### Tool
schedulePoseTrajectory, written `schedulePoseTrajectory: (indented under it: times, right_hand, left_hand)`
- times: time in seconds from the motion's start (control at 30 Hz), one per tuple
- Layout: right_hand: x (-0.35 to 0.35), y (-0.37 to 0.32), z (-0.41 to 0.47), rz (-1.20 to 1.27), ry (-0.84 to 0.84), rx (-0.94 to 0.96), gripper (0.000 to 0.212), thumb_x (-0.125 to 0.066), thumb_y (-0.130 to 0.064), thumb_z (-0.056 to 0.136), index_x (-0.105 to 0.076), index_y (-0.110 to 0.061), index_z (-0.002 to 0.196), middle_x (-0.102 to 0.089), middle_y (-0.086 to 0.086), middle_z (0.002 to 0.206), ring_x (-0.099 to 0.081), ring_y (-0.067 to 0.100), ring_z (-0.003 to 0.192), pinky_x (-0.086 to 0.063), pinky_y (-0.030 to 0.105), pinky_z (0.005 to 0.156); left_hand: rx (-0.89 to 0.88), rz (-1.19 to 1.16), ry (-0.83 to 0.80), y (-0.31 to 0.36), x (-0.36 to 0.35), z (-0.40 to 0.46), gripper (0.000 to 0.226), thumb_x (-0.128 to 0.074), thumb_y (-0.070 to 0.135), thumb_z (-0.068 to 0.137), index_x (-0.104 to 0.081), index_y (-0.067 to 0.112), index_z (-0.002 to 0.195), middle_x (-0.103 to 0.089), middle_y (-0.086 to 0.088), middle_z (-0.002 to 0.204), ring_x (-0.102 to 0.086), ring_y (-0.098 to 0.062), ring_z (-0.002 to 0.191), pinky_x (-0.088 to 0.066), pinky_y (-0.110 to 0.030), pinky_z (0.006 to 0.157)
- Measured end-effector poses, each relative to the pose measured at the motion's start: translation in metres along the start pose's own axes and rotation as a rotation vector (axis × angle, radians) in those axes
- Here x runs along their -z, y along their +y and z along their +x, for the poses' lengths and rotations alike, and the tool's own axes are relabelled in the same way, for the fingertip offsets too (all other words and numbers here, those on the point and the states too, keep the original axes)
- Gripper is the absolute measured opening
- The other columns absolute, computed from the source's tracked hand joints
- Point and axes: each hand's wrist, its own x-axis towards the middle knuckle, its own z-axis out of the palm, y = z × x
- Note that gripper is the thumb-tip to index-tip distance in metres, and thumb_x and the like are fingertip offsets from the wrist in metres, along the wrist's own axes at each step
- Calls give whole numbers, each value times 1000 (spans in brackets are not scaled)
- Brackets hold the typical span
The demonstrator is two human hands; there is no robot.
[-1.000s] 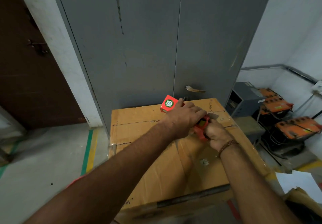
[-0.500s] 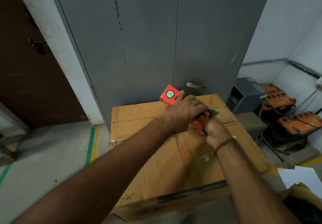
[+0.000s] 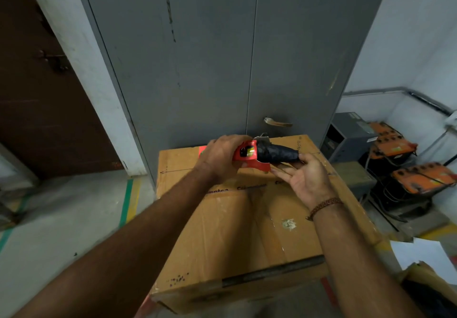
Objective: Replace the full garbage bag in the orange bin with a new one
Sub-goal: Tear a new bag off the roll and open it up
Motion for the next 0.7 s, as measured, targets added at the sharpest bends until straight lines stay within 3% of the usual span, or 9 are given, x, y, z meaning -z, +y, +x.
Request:
schedulePoseTrajectory:
  times: [0.07, 0.23, 0.4, 0.47, 0.6, 0.63, 0.67, 0.7]
  right_hand:
    - [3, 0, 0, 59, 19, 1, 34, -36, -16, 108, -43, -3, 139, -57, 24, 138, -62, 46, 118, -48, 67, 103]
    - [12, -8, 0, 155, 83, 23, 26, -32, -17, 109, -51, -3, 118, -55, 25, 140, -62, 42, 113, -50, 64, 98]
    - [17, -16, -4, 171, 123, 32, 37, -30, -19, 108, -52, -1, 132, -59, 23, 139, -60, 38, 121, -56, 57, 81]
    - [18, -16, -4, 172, 141, 24, 36, -29, -20, 109, -54, -1, 127, -59, 23, 139, -60, 39, 121, -56, 56, 76]
    - [17, -15, -4, 191, 152, 8, 38, -31, -20, 109, -49, 2, 134, -60, 25, 137, -60, 40, 122, -58, 57, 71]
    - [17, -14, -4, 184, 146, 11, 38, -31, -20, 109, -49, 2, 133, -60, 25, 137, -60, 40, 123, -58, 57, 72]
    - [17, -14, -4, 167, 138, 14, 35, -32, -19, 108, -51, 1, 129, -60, 25, 135, -61, 40, 122, -58, 57, 73]
    - [17, -14, -4, 132, 132, 20, 33, -32, -19, 108, -54, 0, 124, -61, 24, 134, -62, 40, 121, -57, 57, 74]
  left_hand:
    - [22, -6, -17, -3, -3, -3, 76, -84, 38, 81, -48, 27, 146, -61, 3, 138, -55, -20, 126, -48, -44, 105]
    - [106, -29, -46, -15, -11, -8, 79, -85, 44, 77, -49, 28, 145, -62, 4, 136, -57, -19, 123, -50, -41, 102]
    - [232, -8, -77, -28, -23, -10, 69, -82, 38, 80, -49, 33, 140, -64, 3, 132, -59, -22, 120, -49, -49, 102]
    - [300, -48, -109, -29, -28, -8, 71, -82, 37, 81, -47, 32, 143, -65, 2, 134, -59, -23, 122, -47, -50, 105]
    - [339, -30, -214, -20, -38, -2, 79, -75, 34, 87, -35, 27, 155, -51, -1, 152, -44, -24, 143, -12, -63, 123]
    - [326, -113, -164, -12, -36, -2, 71, -69, 25, 91, -37, 27, 154, -51, -1, 152, -45, -21, 142, -12, -61, 124]
    - [325, -272, -81, -5, -36, 1, 61, -59, 15, 94, -42, 26, 152, -52, -1, 151, -52, -13, 135, -24, -52, 124]
    - [337, -457, -6, 4, -32, 4, 54, -50, 8, 98, -46, 22, 150, -53, -1, 149, -59, 0, 123, -41, -34, 115]
